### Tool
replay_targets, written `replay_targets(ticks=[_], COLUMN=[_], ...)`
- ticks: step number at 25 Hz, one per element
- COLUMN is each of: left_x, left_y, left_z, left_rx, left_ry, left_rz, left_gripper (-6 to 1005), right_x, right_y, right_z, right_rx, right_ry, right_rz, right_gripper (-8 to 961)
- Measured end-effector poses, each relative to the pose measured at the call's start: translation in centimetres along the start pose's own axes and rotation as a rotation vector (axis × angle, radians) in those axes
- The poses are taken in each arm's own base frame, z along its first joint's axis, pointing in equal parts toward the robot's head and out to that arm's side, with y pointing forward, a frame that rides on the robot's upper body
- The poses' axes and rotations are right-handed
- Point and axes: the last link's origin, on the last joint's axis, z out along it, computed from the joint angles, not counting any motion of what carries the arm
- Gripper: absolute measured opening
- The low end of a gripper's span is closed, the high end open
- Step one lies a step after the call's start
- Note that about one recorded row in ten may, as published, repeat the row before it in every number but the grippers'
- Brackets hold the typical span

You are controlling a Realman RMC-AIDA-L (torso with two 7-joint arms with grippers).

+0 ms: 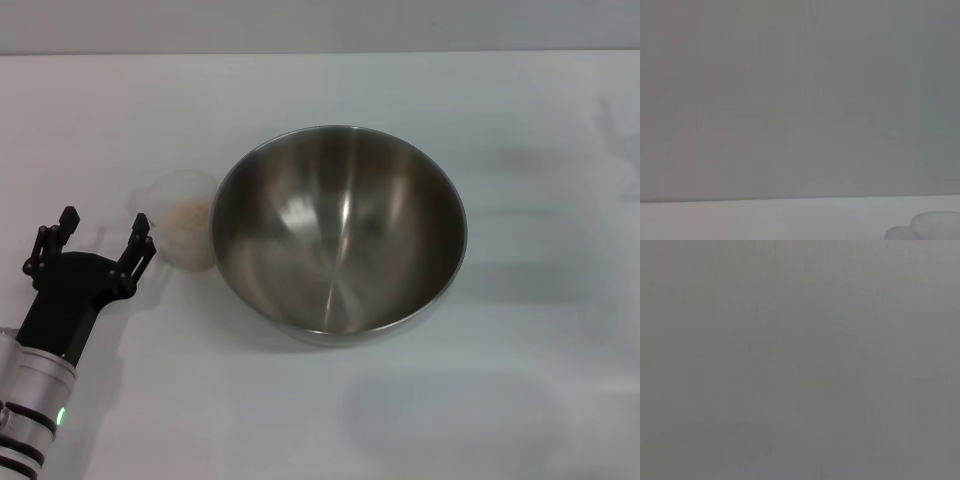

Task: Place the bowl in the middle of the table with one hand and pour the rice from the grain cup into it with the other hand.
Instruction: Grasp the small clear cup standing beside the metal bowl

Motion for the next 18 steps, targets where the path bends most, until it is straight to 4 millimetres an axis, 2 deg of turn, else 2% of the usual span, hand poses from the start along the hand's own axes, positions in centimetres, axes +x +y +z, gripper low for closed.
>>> replay_targets(ticks=[18], left_x=[0.1], left_y=[-0.5], left_z=[1.4], left_rx=[0.003], left_ry=[-0.018], left_rz=[0.023], left_gripper=[691], right_x=[-0.1], right_y=[0.3], right_z=[0.1], right_rx=[-0.01], right_ry=[-0.006], right_rz=[0.005], right_gripper=[745])
